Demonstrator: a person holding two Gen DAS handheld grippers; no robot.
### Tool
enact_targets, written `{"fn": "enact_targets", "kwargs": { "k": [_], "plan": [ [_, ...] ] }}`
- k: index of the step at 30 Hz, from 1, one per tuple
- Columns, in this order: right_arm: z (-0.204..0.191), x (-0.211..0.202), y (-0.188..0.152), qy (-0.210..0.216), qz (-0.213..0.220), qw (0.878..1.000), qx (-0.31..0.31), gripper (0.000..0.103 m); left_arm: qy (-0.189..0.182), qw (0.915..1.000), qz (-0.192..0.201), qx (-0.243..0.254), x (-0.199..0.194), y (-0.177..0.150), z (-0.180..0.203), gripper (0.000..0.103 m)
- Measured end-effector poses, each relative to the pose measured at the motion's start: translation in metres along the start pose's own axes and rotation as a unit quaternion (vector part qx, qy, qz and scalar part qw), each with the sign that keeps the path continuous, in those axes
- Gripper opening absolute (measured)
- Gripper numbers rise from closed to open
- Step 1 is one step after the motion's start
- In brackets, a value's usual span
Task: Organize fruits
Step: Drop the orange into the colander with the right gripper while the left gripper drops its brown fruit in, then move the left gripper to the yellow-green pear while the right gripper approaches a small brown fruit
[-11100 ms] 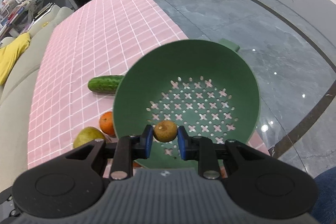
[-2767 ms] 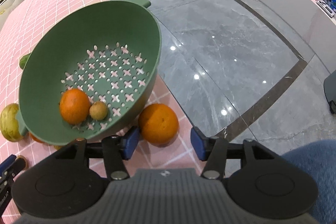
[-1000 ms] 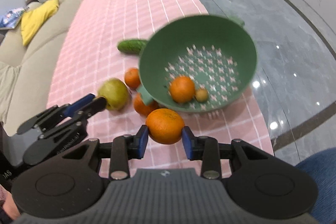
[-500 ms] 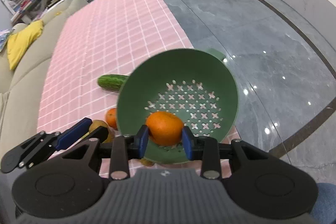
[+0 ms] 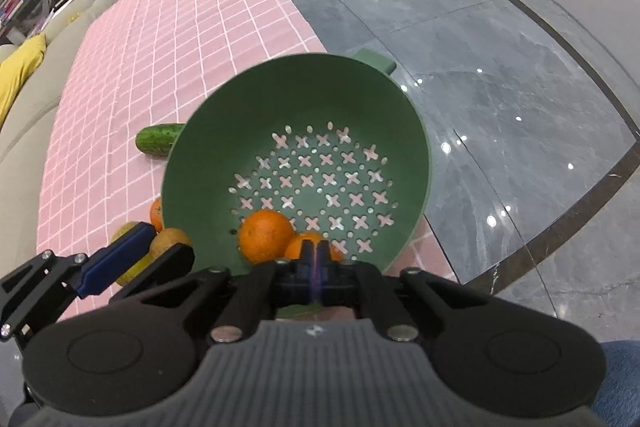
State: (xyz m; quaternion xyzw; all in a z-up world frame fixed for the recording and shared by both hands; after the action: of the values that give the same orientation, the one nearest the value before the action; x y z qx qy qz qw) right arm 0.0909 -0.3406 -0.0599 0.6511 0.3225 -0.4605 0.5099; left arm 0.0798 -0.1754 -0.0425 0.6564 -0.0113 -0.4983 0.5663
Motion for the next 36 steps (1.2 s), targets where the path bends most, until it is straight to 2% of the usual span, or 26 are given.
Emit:
{"fn": "enact_targets", "kwargs": {
  "k": [1, 3, 5, 15, 19, 25, 31, 36],
  "plan": [
    [0.0, 0.0, 0.001, -0.003, 0.002, 1.0, 0.0, 0.0, 0.002, 1.0, 0.002, 0.001, -0.002, 0.0, 0.0, 0.04],
    [0.003, -0.002, 0.003, -0.003, 0.007, 1.0, 0.012, 0.007, 0.005, 0.9999, 0.013, 0.002, -0.006, 0.0, 0.0, 0.052],
    [0.005, -0.004, 0.004, -0.001, 0.011, 1.0, 0.017, 0.009, 0.007, 0.9997, 0.024, -0.003, -0.011, 0.002, -0.002, 0.056],
    [-0.003, -0.025, 0.005, 0.021, 0.051, 0.998, 0.006, 0.009, 0.027, 0.9941, 0.085, -0.063, -0.044, -0.009, -0.039, 0.057],
    [-0.013, -0.038, 0.001, 0.042, 0.068, 0.997, -0.008, 0.01, 0.05, 0.9862, 0.1, -0.123, -0.06, -0.029, -0.071, 0.057],
    [-0.04, -0.05, -0.017, 0.072, 0.09, 0.992, -0.057, 0.012, 0.082, 0.9739, 0.086, -0.194, -0.068, -0.054, -0.111, 0.057],
    [-0.072, -0.057, -0.049, 0.095, 0.119, 0.982, -0.114, 0.012, 0.087, 0.9758, 0.066, -0.189, -0.064, -0.062, -0.114, 0.057],
    [-0.094, -0.048, -0.079, 0.098, 0.115, 0.976, -0.157, 0.012, 0.085, 0.9777, 0.046, -0.186, -0.053, -0.063, -0.109, 0.057]
  ]
}}
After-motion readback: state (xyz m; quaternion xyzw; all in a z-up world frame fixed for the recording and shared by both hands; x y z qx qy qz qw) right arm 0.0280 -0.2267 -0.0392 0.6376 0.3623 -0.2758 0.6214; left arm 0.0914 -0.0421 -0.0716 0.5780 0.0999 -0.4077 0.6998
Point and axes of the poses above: each gripper's, at about its wrist camera, not at the fingertips, and x roughly the way its jaws point, z to its right, y to its top, the point moved 4 cm from there along x, roughly the way its jaws point, and after that the axes turned 13 degrees about -y, right-handed, at the moved point
